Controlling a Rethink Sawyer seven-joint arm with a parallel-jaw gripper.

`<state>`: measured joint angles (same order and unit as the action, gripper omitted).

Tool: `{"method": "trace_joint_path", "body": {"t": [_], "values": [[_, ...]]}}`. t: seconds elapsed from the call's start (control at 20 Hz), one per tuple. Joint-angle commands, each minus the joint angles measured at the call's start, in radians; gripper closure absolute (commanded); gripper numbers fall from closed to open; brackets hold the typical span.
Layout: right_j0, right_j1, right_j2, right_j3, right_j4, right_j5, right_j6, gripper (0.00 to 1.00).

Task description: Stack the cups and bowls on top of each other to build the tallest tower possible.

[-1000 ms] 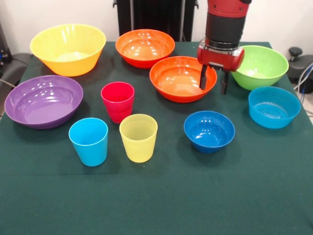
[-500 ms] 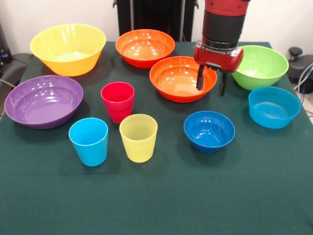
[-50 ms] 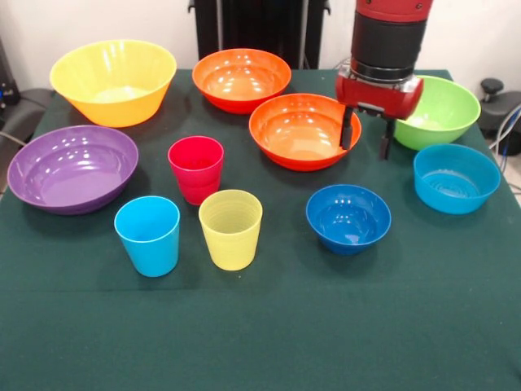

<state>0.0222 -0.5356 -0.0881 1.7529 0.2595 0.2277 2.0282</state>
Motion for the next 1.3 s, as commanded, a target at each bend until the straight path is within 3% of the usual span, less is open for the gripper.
{"method": "trace_joint_path", "body": {"t": [0.05, 0.9, 1.3], "values": [[0.034, 0.056, 0.048, -0.118, 0.043, 0.071, 0.157, 0.0], [0.082, 0.218, 0.051, -0.125, 0.057, -0.152, 0.192, 0.0], [0.098, 0.251, 0.037, -0.123, 0.076, -0.194, 0.198, 0.0]]}}
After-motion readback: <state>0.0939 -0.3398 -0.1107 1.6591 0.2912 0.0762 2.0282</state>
